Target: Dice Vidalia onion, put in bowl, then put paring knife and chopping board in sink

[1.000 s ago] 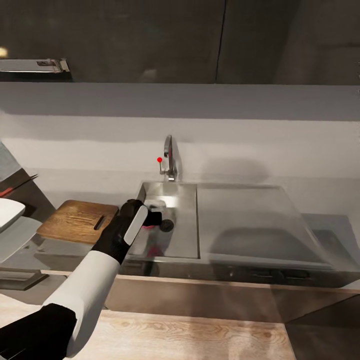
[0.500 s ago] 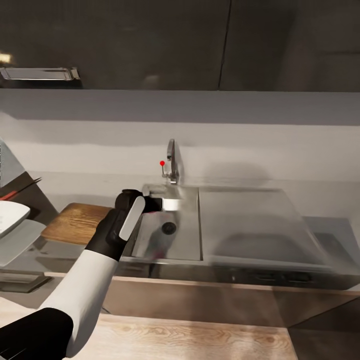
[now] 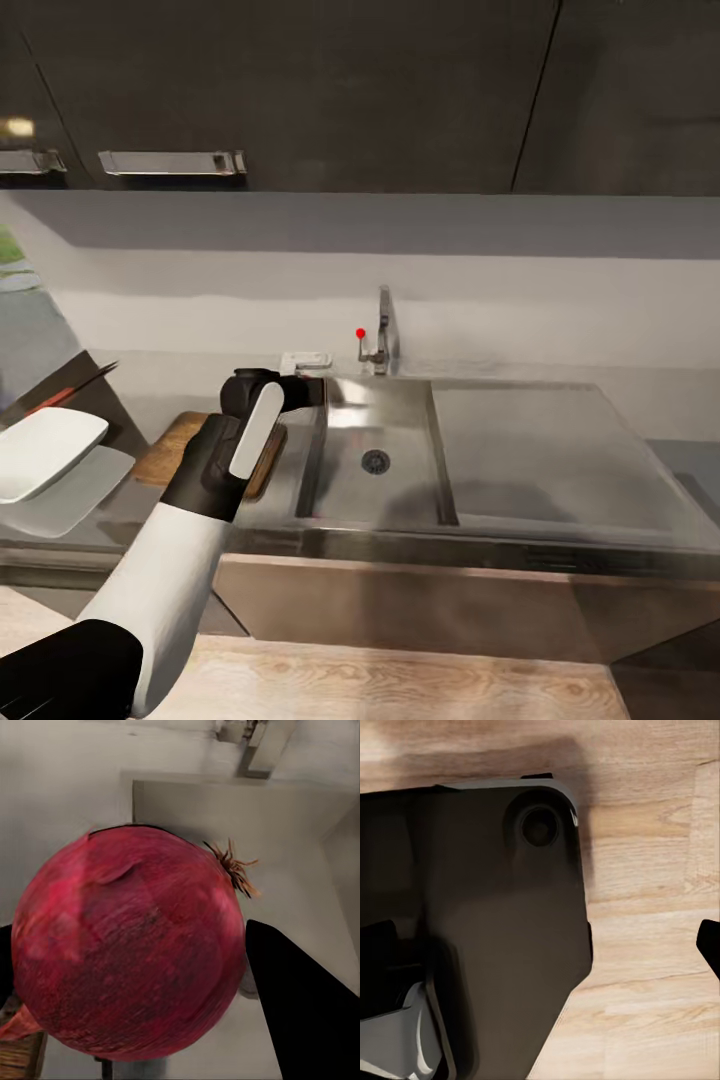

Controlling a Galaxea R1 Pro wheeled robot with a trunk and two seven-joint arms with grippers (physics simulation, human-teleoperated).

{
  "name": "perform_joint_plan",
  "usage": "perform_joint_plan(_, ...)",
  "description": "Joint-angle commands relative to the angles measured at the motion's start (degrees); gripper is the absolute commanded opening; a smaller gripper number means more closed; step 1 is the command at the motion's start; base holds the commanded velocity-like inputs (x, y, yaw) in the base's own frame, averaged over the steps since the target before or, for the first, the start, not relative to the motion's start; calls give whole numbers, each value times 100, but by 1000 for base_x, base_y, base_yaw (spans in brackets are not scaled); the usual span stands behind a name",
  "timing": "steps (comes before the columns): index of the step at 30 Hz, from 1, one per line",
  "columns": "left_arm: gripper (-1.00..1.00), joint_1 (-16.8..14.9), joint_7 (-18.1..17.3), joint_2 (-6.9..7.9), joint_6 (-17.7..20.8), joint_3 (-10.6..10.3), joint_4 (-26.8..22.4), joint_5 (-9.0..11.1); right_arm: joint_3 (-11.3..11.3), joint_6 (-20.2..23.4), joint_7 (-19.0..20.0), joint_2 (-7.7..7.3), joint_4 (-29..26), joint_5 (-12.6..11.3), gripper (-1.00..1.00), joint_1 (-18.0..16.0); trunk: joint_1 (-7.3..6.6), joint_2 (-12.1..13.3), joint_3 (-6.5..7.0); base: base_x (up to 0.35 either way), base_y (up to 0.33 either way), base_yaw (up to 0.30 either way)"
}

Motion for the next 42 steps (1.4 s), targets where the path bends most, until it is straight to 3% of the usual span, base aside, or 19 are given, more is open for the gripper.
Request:
perform_joint_plan(1,-100,-3,50,2,15,-5,-16,51,-38,-12,-31,2,1,61,100,-3,2,-7,1,0,302,0)
perform_joint_plan(17,-100,7,49,46,15,1,-52,52,-43,-17,-31,0,1,55,100,2,2,-7,144,-222,173,0)
perform_joint_plan(29,-100,9,46,81,15,1,6,59,-47,-17,-31,9,-8,52,100,4,2,-7,232,-19,277,0)
perform_joint_plan(42,-100,18,46,137,15,1,29,60,-74,-25,-31,4,-61,39,100,3,2,-7,262,-45,12,0)
